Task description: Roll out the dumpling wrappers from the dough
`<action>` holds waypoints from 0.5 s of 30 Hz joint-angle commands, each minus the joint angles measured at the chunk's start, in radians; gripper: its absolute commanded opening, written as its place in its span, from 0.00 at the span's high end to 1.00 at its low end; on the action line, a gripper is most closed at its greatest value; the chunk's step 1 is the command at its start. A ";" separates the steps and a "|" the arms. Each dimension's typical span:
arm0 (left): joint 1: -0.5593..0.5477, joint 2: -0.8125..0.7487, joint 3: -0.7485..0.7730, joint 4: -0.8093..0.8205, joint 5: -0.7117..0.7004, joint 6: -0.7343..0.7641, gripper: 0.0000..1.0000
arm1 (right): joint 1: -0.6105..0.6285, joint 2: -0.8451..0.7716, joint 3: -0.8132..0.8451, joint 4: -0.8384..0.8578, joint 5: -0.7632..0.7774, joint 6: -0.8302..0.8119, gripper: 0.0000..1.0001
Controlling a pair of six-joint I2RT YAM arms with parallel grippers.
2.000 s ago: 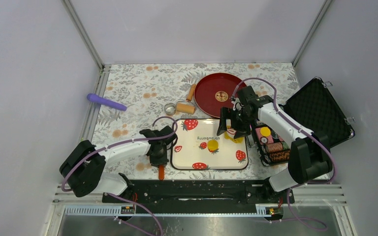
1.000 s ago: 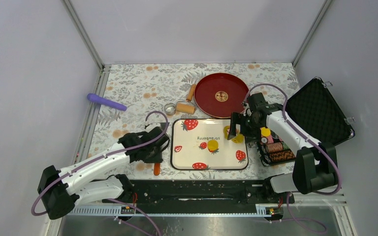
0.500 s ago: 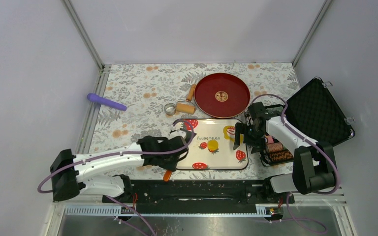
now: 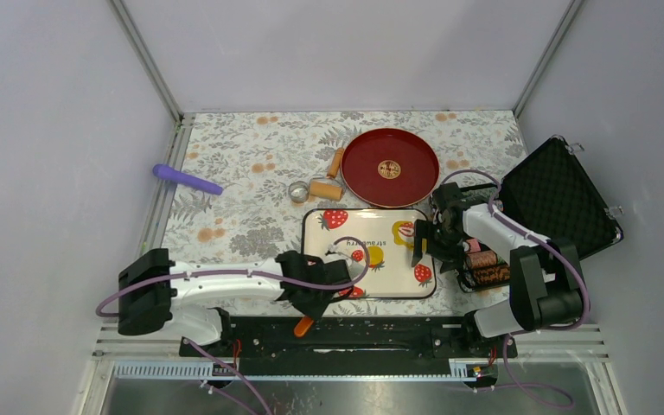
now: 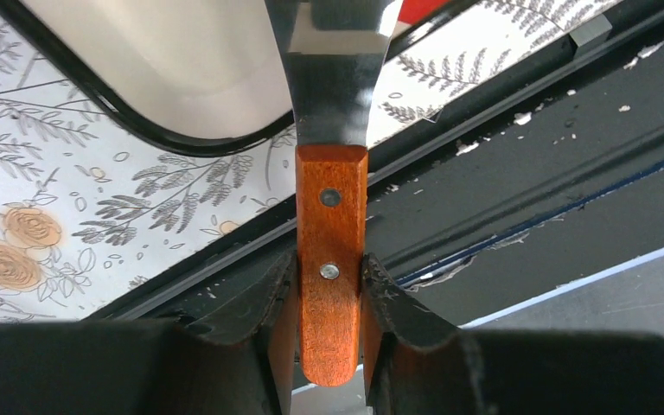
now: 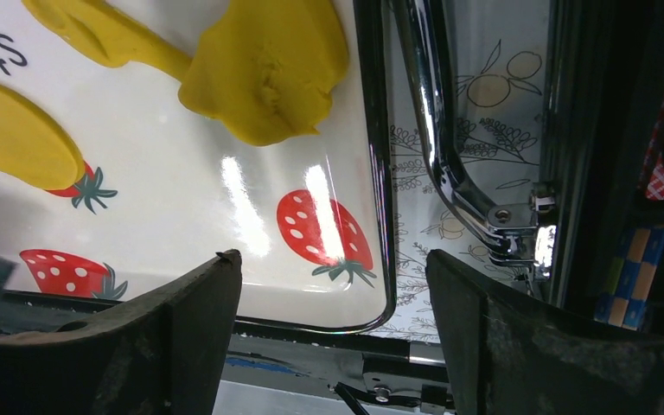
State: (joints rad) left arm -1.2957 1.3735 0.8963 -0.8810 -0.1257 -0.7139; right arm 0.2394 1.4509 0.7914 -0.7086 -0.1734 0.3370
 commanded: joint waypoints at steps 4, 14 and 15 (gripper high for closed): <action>-0.023 0.079 0.077 0.032 0.066 0.040 1.00 | -0.004 0.012 -0.006 0.013 0.001 0.002 0.21; -0.025 0.170 0.126 0.004 0.090 0.050 1.00 | -0.003 0.021 -0.006 0.016 -0.011 -0.001 0.32; -0.025 0.177 0.133 -0.005 0.088 0.050 1.00 | -0.003 0.022 -0.005 0.015 -0.012 -0.001 0.33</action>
State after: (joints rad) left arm -1.3155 1.5352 0.9695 -0.8711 -0.0544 -0.6769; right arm 0.2394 1.4689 0.7887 -0.6937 -0.1768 0.3370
